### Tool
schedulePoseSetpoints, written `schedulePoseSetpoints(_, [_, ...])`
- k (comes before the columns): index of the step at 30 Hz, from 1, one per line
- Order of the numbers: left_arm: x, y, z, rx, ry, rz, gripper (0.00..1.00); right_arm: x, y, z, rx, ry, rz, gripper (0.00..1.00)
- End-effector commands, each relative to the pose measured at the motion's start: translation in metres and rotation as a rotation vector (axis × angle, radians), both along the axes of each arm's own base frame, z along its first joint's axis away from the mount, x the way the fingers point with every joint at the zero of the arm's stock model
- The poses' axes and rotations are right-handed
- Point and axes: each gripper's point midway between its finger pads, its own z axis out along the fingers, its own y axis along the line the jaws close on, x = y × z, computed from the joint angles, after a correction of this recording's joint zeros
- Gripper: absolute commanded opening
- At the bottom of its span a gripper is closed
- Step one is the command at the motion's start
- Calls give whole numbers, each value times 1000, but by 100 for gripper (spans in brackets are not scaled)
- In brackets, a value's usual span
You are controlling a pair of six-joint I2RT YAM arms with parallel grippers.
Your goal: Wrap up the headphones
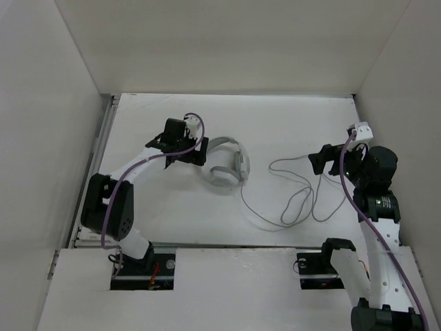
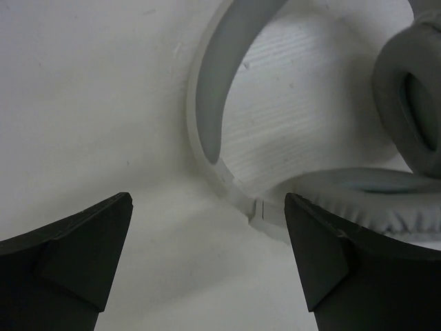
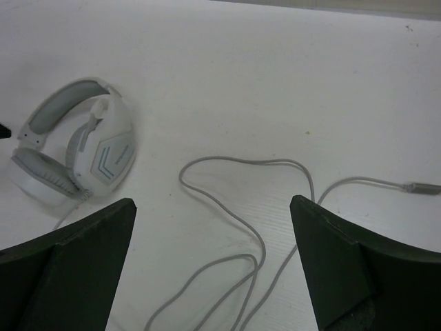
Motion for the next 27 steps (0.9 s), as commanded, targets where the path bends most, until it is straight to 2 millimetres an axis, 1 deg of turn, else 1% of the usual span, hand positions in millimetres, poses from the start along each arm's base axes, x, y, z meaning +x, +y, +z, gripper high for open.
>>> schedulePoseSetpoints(1, [46, -17, 33, 43, -167, -75, 92, 6, 14, 16, 14, -81, 59, 100])
schedulePoseSetpoints(3, [63, -25, 30, 112, -204, -162, 91, 8, 15, 14, 14, -77, 67, 100])
schedulePoseSetpoints(6, [86, -35, 19, 174, -218, -250, 91, 14, 16, 18, 11, -89, 70, 100])
schedulePoseSetpoints(9, [95, -45, 7, 218, -228, -372, 89, 19, 15, 22, 9, -98, 67, 100])
schedulePoseSetpoints(12, [98, -50, -4, 252, -237, -479, 86, 25, 14, 23, 9, -105, 64, 100])
schedulePoseSetpoints(17, [91, -56, -23, 260, -199, -614, 81, 32, 13, 24, 18, -108, 57, 100])
schedulePoseSetpoints(23, [95, -66, -38, 231, -170, -664, 71, 38, 9, 25, 24, -100, 47, 100])
schedulePoseSetpoints(27, [97, -78, -51, 216, -152, -697, 68, 39, 6, 27, 32, -99, 38, 100])
